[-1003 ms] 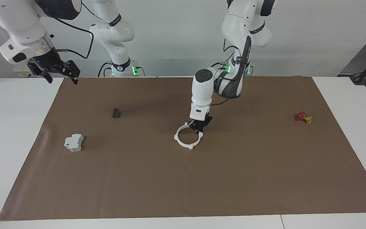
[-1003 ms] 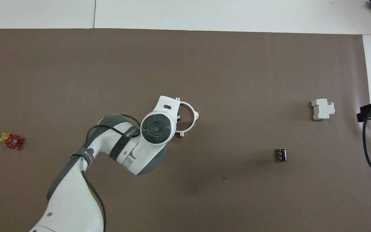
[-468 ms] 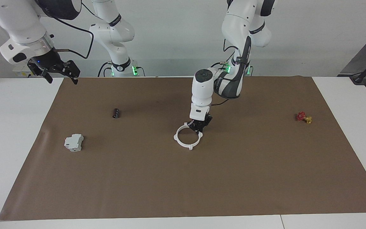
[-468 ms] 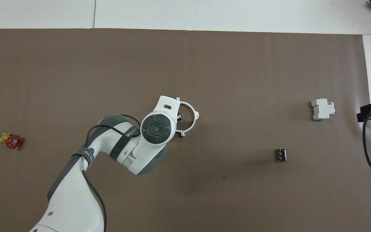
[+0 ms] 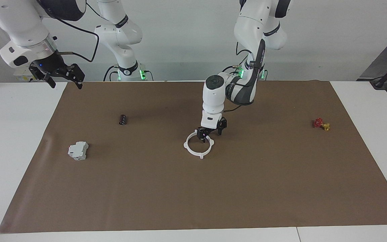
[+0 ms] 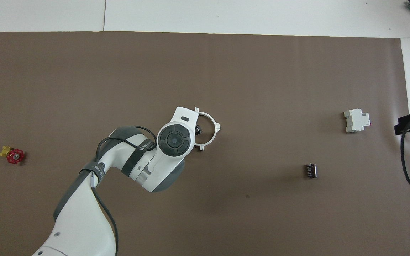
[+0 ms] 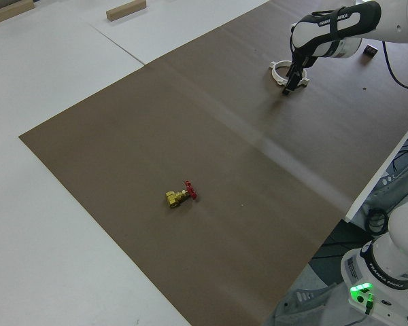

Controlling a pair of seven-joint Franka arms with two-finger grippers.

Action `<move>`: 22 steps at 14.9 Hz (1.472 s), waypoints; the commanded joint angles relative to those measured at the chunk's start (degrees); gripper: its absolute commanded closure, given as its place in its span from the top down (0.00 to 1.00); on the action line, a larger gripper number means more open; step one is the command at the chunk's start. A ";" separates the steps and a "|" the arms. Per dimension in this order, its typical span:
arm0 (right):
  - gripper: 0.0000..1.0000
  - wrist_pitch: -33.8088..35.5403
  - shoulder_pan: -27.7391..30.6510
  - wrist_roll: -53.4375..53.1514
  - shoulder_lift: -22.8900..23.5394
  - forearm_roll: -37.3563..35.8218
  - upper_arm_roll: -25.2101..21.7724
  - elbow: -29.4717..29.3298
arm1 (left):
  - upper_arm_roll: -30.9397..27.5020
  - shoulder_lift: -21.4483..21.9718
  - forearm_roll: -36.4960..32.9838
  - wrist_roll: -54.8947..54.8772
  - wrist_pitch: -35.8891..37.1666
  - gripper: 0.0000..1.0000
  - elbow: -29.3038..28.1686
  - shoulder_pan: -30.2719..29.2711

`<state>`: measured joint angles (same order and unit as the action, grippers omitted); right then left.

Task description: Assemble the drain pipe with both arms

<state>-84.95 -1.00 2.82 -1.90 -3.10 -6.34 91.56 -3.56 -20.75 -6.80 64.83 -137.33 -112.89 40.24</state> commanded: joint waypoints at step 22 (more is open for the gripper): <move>1.00 -1.10 -2.16 -4.31 -1.18 -0.07 1.07 1.16 | -0.84 23.92 4.78 -72.30 35.72 1.00 11.18 -36.55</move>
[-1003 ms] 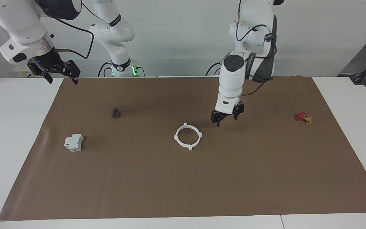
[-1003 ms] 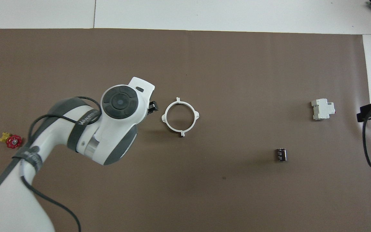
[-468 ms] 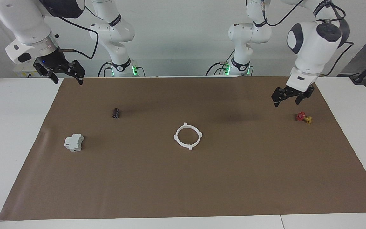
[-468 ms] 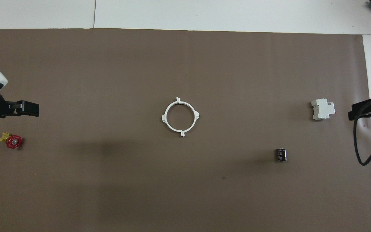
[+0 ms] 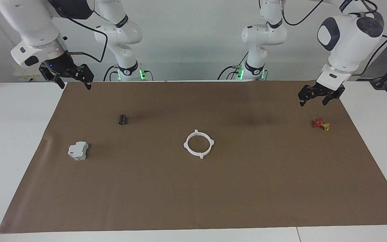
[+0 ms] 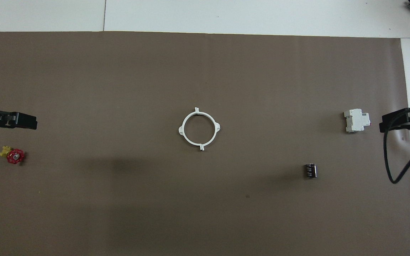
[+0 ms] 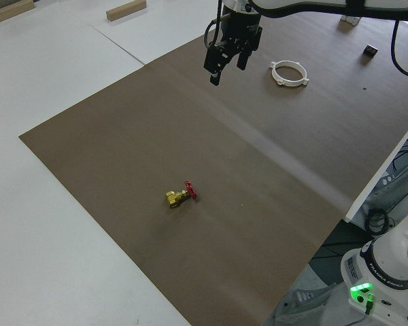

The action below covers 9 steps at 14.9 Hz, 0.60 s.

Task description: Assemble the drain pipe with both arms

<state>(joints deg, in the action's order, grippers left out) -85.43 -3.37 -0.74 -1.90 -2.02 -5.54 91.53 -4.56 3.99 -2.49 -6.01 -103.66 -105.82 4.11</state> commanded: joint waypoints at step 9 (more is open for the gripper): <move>1.00 -0.09 0.91 -0.58 -1.00 -0.09 0.09 0.75 | 2.28 -4.60 1.77 -1.46 18.80 1.00 16.66 1.34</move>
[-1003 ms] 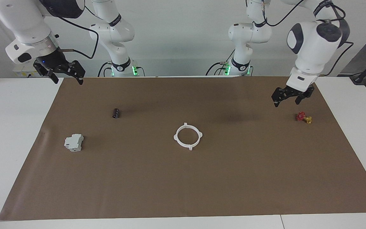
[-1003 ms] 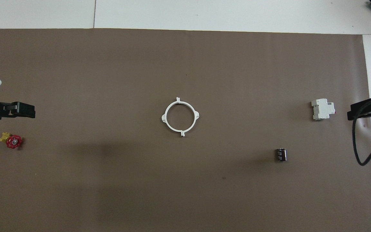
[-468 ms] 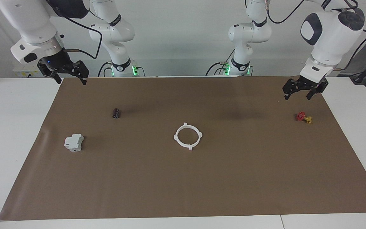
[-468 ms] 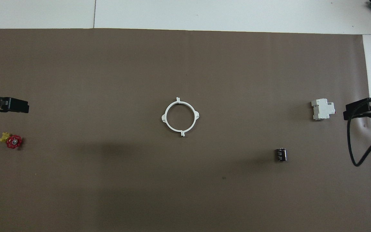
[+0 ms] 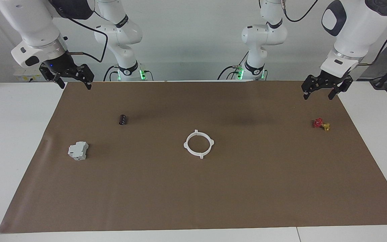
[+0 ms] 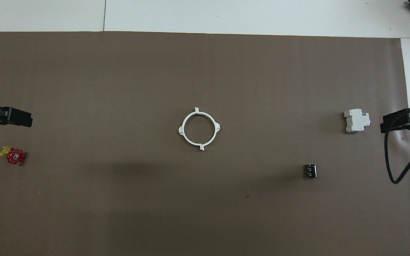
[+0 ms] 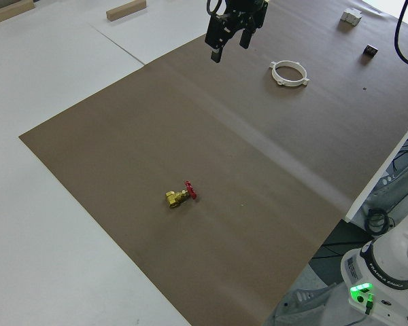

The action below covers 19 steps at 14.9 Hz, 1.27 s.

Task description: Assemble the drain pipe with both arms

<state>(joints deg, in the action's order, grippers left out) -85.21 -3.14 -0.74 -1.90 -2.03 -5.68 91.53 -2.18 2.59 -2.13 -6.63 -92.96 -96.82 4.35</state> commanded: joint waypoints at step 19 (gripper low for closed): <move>1.00 -0.13 0.50 -0.49 -1.18 -0.08 0.23 1.11 | -0.10 -0.05 2.49 2.06 10.26 1.00 5.24 1.71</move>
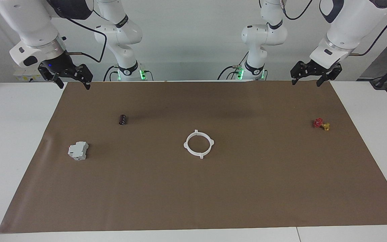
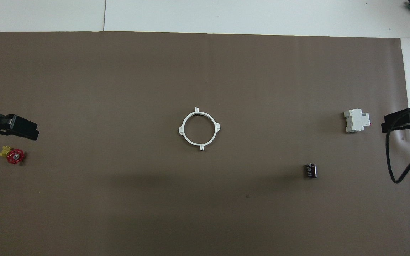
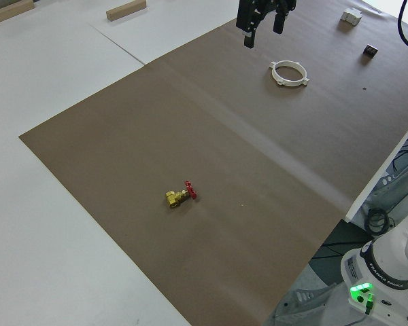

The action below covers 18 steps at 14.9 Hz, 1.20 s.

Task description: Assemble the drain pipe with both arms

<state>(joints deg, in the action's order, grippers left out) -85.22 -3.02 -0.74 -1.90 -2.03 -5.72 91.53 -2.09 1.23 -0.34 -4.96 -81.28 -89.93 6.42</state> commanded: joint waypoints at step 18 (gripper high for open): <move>1.00 -0.12 0.38 -0.49 -1.18 -0.08 0.27 1.10 | -0.11 1.40 0.60 0.57 -4.94 1.00 -2.70 -1.15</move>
<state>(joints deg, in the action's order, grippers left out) -85.22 -3.02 -0.74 -1.90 -2.03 -5.72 91.53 -2.32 1.24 -0.34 -4.91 -84.81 -90.84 5.67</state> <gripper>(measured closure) 0.000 0.000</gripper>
